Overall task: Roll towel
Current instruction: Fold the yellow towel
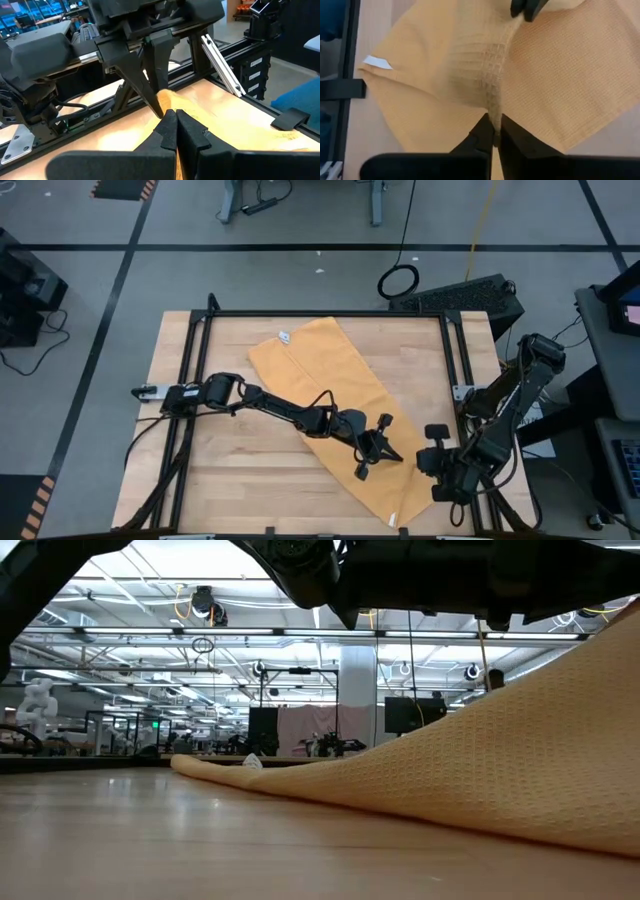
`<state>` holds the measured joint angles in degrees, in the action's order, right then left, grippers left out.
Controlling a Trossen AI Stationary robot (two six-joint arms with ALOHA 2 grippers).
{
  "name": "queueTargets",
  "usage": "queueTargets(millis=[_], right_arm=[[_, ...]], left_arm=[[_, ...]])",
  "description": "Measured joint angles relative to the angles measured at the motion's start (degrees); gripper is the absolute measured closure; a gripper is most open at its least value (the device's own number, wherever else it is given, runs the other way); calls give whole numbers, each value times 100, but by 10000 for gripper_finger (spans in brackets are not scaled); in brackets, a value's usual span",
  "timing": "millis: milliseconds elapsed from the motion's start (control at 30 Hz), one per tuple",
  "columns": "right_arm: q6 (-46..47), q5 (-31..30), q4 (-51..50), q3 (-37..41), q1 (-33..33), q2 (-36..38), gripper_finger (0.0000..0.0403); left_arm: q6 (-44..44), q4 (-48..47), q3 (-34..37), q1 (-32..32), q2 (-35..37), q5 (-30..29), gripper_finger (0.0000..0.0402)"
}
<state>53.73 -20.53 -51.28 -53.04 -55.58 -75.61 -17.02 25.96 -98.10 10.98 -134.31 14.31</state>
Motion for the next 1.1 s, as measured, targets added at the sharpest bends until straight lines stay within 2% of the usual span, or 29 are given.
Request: queueTargets(millis=[167, 267, 467, 633, 733, 967, 1100], right_arm=[[375, 355, -8, -2, -45, 0, 399], [786, 642, -13, -2, -127, 0, 399], [1867, 1023, -21, -4, -405, 0, 401], [2862, 1308, -52, -4, -724, 0, 402], [3476, 1447, -74, -4, -929, 0, 402], [4314, 1509, -88, 165, -1221, -132, 402], [4345, 1648, -113, 184, -1291, -260, 403]], left_arm=[[43, -1, 0, 0, 1, -355, 400], [139, 1, 2, -4, 1, -520, 380], [164, 4, 2, 40, 1, -638, 285], [320, -417, 7, 83, 155, -1670, 205], [470, -1287, 7, 67, 339, -2293, 177], [1159, -4257, 4, -9, 554, -2393, 167], [1453, -5688, 7, -33, 569, -2828, 167]])
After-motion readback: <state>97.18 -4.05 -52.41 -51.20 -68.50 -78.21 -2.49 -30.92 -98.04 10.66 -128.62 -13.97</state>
